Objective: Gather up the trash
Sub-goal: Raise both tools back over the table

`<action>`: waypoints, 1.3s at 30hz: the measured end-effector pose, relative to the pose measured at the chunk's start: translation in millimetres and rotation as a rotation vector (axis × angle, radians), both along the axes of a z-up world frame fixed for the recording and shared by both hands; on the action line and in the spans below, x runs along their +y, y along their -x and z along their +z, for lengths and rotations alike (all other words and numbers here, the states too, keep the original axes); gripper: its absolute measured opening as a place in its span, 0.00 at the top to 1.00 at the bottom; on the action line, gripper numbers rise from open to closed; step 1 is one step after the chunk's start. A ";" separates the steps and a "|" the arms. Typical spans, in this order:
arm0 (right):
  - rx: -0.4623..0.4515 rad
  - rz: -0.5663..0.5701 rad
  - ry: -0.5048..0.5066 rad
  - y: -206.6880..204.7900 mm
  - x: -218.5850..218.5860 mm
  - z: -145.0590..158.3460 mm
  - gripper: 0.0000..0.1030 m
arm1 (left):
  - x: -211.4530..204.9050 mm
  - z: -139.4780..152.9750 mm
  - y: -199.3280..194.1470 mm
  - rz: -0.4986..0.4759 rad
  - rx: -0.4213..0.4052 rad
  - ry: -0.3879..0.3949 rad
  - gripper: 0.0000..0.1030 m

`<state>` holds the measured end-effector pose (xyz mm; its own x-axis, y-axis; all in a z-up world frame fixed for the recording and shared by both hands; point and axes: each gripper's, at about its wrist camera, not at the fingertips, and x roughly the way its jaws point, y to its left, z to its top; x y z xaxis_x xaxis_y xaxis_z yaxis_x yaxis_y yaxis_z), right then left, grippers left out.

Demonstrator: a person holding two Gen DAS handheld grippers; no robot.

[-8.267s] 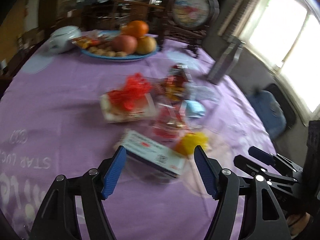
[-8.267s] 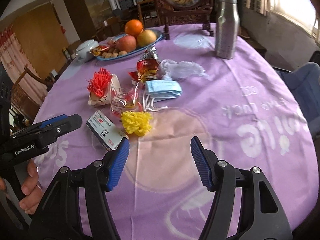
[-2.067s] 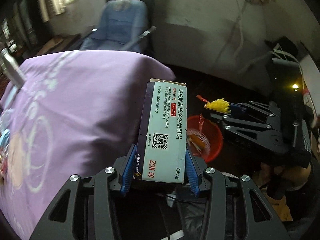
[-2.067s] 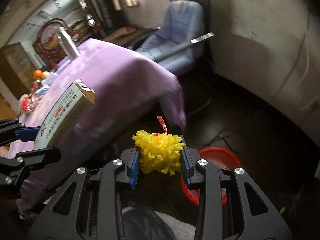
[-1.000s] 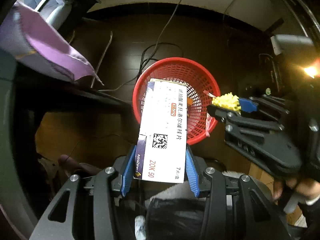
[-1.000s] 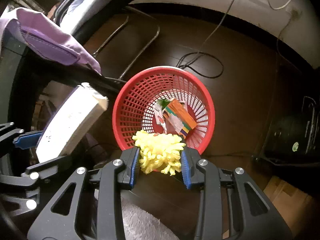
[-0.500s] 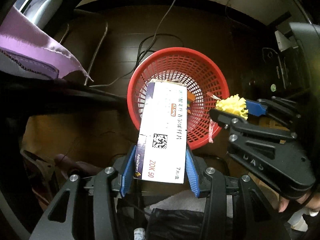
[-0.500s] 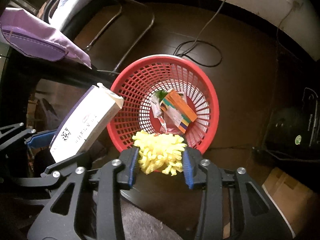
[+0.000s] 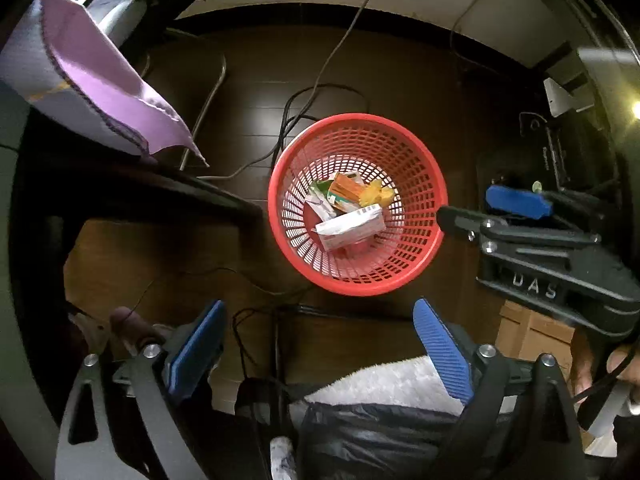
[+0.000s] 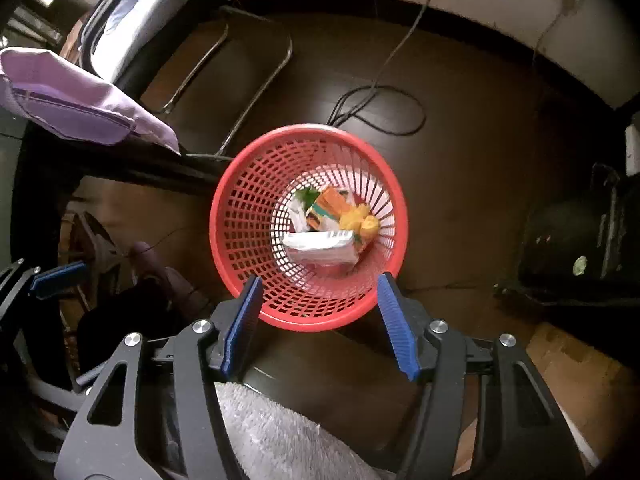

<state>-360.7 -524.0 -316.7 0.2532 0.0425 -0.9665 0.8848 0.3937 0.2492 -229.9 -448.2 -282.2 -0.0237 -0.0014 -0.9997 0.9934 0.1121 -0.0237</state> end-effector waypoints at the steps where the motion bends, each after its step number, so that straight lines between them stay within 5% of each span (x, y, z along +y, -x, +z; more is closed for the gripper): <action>1: -0.001 0.002 0.017 -1.1 -0.8 8.1 0.40 | 1.1 5.1 0.7 -0.002 0.004 0.006 0.10; 11: -0.016 -0.012 0.162 -5.3 -2.0 79.0 0.33 | 10.9 56.3 -7.0 0.019 -0.025 0.098 0.09; 20: -0.151 -0.060 0.383 -15.7 1.9 184.3 0.29 | 52.4 179.9 -24.4 0.112 -0.053 0.369 0.06; 30: -0.333 0.116 0.448 -101.7 52.8 255.1 0.27 | 142.3 279.4 -87.0 0.291 -0.175 0.577 0.06; 39: -0.392 0.367 0.472 -216.1 124.9 290.9 0.25 | 234.2 307.2 -182.0 0.623 -0.281 0.615 0.06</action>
<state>-144.6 -399.1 -25.8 0.6356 -0.2083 -0.7434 0.5545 0.7932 0.2518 -47.9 -214.1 25.0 0.4035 -0.4661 -0.7874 0.7360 0.6766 -0.0234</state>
